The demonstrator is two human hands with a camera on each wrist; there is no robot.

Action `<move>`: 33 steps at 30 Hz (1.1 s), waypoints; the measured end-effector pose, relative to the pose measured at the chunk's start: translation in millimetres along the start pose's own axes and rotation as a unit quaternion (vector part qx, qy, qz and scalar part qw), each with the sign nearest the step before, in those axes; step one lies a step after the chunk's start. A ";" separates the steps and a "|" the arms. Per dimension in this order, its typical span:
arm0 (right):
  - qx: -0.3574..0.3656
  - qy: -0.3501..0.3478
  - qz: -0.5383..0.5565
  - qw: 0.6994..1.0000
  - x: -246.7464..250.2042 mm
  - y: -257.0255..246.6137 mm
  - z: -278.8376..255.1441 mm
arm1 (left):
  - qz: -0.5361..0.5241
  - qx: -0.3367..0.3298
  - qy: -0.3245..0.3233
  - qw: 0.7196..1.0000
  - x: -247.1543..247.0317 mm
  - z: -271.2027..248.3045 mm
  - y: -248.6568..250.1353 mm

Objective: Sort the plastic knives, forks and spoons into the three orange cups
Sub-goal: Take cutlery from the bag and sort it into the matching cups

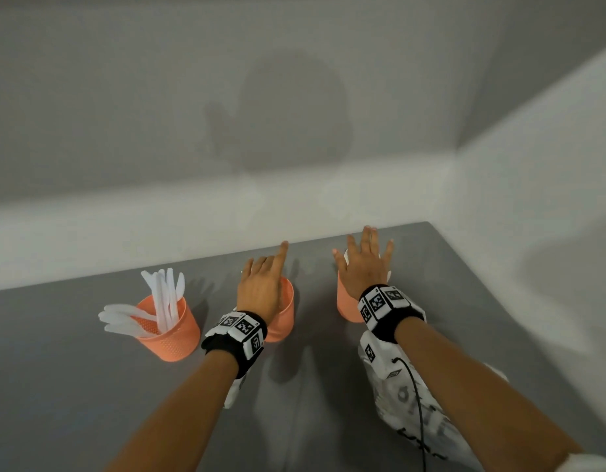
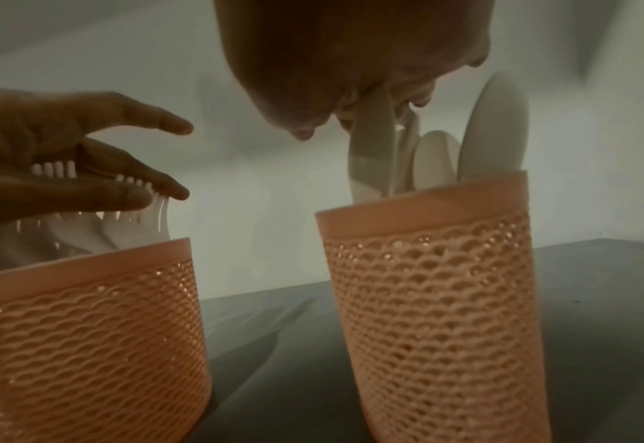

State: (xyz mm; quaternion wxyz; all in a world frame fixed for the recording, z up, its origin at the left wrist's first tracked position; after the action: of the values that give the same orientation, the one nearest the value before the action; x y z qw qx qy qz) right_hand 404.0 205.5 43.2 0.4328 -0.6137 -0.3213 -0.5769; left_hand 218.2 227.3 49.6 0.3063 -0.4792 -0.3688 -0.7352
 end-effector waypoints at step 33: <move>0.025 -0.182 -0.084 0.979 -7.0 143.3 -179.6 | -0.271 -0.031 -0.229 0.934 -69.1 -87.7 178.6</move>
State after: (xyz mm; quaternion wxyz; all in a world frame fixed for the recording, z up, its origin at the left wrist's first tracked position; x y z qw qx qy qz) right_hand 454.0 -15.8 6.1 0.3322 -0.6678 -0.4599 -0.4819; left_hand 344.1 64.1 6.2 -0.0124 -0.5263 -0.5216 -0.6714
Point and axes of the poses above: each hand's wrist, its own z-axis towards the middle knuckle, its own x-axis out of the back of the hand, y = z × x, the point moved 6 cm from there along z, towards the middle knuckle, and after that the axes turned 4 degrees about -x, right-handed, at the moved point
